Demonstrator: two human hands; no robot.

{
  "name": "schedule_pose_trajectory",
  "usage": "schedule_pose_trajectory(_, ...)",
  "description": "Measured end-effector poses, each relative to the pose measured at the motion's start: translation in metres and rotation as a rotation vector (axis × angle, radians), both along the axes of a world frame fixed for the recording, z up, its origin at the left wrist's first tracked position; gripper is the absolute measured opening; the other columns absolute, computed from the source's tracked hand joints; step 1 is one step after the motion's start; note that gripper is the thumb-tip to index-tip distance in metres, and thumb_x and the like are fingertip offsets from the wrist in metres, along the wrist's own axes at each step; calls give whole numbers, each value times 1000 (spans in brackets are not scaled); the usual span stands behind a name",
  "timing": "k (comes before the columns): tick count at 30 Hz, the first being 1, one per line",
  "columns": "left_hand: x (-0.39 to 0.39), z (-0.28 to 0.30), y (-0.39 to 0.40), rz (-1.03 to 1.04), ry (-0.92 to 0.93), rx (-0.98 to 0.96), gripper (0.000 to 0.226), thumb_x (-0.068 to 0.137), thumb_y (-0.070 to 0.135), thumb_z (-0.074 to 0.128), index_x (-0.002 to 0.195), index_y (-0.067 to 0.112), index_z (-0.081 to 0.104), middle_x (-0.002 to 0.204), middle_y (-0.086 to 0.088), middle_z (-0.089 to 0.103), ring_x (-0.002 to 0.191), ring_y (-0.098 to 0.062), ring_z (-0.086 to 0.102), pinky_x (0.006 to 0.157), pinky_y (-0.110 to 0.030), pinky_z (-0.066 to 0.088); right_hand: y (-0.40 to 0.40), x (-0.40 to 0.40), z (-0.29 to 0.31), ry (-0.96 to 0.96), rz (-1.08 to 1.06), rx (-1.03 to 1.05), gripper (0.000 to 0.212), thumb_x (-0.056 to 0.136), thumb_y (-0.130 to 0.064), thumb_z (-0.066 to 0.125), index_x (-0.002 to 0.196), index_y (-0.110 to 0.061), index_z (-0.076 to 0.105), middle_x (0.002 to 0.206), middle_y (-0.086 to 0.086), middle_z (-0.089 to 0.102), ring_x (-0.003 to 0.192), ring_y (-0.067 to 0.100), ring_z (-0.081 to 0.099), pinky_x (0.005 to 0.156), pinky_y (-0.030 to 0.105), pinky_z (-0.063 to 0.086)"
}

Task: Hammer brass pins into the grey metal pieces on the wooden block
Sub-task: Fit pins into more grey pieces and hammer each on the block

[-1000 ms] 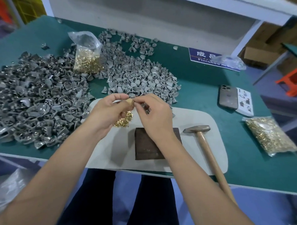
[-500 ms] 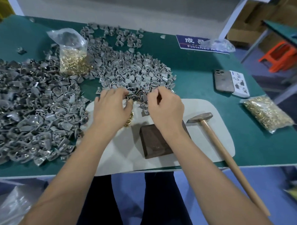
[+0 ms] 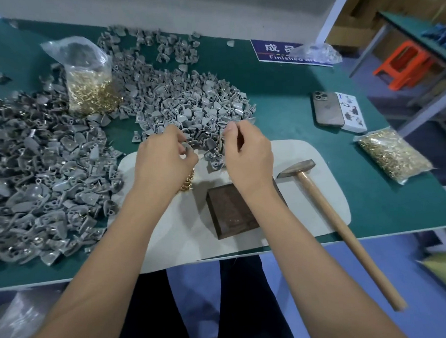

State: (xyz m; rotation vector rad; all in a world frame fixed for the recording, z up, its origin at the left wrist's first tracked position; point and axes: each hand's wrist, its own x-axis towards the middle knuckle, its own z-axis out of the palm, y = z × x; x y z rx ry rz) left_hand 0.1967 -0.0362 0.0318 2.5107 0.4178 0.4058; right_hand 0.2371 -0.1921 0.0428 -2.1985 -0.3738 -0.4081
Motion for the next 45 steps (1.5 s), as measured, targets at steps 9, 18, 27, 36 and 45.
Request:
schedule_pose_trajectory(9, -61, 26, -56, -252, -18, -268, 20, 71, 46, 63, 87, 34, 60, 76, 20, 64, 72, 1, 58, 62, -16, 47, -12, -4, 10, -2, 0, 313, 32, 106, -30, 49, 90, -18, 74, 70, -3, 64, 67, 8, 58, 63, 23, 43)
schedule_pose_trajectory(18, -74, 17, -93, -273, 8, -57, 26, 80, 47, 71, 89, 28, 55, 78, 11, 55, 72, -7, 53, 58, -27, 39, -84, -42, 11, 119, 172, -16, 39, 97, -24, 46, 62, -26, 29, 55, -7, 34, 57, 10, 32, 56, 35, 28)
schedule_pose_trajectory(27, -91, 15, -85, -301, -13, -145, 13, 90, 20, 69, 100, 28, 66, 89, 18, 60, 88, 6, 53, 70, -5, 36, -113, -48, 24, 68, 457, -253, 10, 95, -11, 68, 96, -14, 78, 91, -8, 70, 86, 8, 59, 84, 23, 47)
schedule_pose_trajectory(36, -87, 9, -82, -334, -60, -116, 12, 86, 20, 71, 95, 28, 71, 83, 15, 54, 85, 1, 49, 70, -10, 33, -105, -54, 36, 70, 506, -447, 9, 86, -13, 73, 92, -15, 80, 81, -2, 68, 76, 11, 56, 74, 23, 43)
schedule_pose_trajectory(45, -89, -16, -93, -269, -260, -203, 11, 87, 14, 70, 92, 22, 66, 88, 10, 50, 92, -13, 47, 82, -15, 33, -95, -47, 47, 195, 484, -509, 8, 83, -17, 73, 82, -22, 79, 72, -8, 70, 67, 7, 59, 72, 23, 50)
